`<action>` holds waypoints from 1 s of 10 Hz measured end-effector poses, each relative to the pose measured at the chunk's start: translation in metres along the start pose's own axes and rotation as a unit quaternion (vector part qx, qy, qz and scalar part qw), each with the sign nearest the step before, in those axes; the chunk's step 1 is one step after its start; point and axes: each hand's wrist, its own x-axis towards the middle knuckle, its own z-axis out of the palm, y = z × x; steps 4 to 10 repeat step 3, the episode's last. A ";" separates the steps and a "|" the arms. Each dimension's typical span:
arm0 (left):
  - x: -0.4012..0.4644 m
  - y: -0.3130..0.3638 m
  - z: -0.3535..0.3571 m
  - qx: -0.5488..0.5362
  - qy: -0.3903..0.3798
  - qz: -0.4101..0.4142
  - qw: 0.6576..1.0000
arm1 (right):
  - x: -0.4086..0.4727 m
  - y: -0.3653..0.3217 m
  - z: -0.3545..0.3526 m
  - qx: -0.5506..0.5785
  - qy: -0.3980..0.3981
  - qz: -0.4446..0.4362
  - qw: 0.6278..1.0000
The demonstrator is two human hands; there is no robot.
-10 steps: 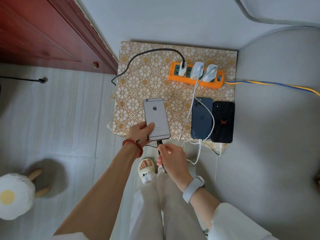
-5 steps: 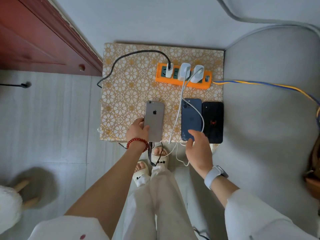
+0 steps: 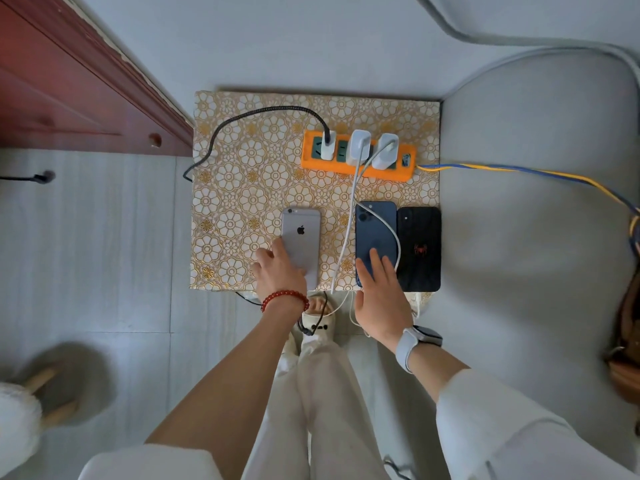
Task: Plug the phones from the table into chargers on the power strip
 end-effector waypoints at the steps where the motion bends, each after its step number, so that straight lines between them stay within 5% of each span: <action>1: -0.001 -0.002 0.000 0.005 -0.007 0.008 1.000 | -0.001 0.002 -0.002 -0.003 -0.009 -0.009 1.000; 3: -0.013 0.013 -0.034 0.025 -0.021 0.076 0.997 | -0.007 -0.003 -0.040 0.097 0.011 0.006 0.995; 10: -0.013 0.013 -0.034 0.025 -0.021 0.076 0.997 | -0.007 -0.003 -0.040 0.097 0.011 0.006 0.995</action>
